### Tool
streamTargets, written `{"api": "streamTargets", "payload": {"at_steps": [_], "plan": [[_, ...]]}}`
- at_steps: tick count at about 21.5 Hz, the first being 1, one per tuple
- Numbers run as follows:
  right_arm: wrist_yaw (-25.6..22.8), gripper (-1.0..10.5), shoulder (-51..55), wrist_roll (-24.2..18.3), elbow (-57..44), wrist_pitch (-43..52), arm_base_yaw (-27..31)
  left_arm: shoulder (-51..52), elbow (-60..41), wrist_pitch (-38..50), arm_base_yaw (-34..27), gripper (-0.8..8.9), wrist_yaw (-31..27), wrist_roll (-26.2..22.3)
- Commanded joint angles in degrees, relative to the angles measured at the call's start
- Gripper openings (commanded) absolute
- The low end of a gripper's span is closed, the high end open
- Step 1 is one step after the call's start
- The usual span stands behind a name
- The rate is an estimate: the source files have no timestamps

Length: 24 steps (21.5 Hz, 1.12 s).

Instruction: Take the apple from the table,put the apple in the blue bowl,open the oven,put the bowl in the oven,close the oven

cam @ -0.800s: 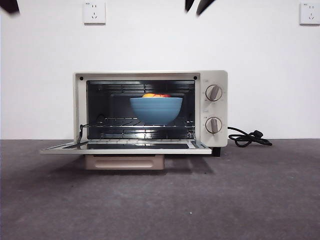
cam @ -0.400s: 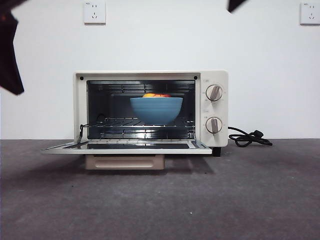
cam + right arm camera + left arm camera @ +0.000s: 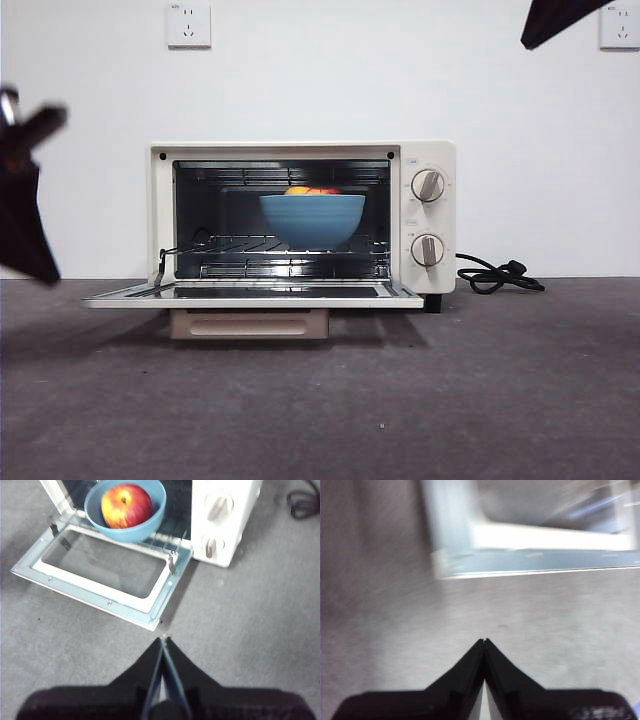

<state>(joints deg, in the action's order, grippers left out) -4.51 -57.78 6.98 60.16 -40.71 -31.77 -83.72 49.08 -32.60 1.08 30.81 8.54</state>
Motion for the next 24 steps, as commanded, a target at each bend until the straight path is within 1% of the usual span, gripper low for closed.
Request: {"api": "streamTargets", "payload": {"at_steps": [1,3,5,9,14,15,18,22,24], "plan": [[0.09,-0.1,-0.09,1.62,-1.05,0.28,-0.04,-3.91,-0.70,2.40,-0.31,-0.08,1.40,-1.22],[0.31,-0.1,-0.07,2.05,-1.05,0.83,-0.04,-6.62,-0.70,5.20,-0.31,-0.08,2.45,-0.15],[1.16,-0.1,-0.07,2.14,-1.05,0.85,-0.04,-8.74,-0.70,8.24,-0.31,-0.08,4.09,2.75],[2.97,-0.1,-0.07,3.63,-1.05,0.85,-0.04,-11.74,-0.68,11.82,-0.31,-0.08,4.09,7.50],[4.33,-0.1,-0.07,4.04,-1.05,0.39,-0.07,-12.07,-0.68,15.98,-0.57,-0.08,3.58,14.84],[4.55,-0.1,-0.07,4.04,-1.05,0.22,-0.07,-12.07,-0.68,16.00,-0.57,-0.08,3.04,15.15],[4.55,0.0,-0.07,4.46,-1.05,0.17,-0.09,-12.07,-0.68,14.78,-0.57,-0.08,-1.05,15.34],[5.18,0.0,-0.07,4.92,-1.05,0.04,-0.09,-12.07,-0.68,16.46,-0.96,-0.08,-1.18,17.99],[5.18,0.0,-0.07,5.09,-1.05,-0.13,-0.09,-12.07,-0.68,17.70,-0.94,-0.08,0.02,18.73]]}}
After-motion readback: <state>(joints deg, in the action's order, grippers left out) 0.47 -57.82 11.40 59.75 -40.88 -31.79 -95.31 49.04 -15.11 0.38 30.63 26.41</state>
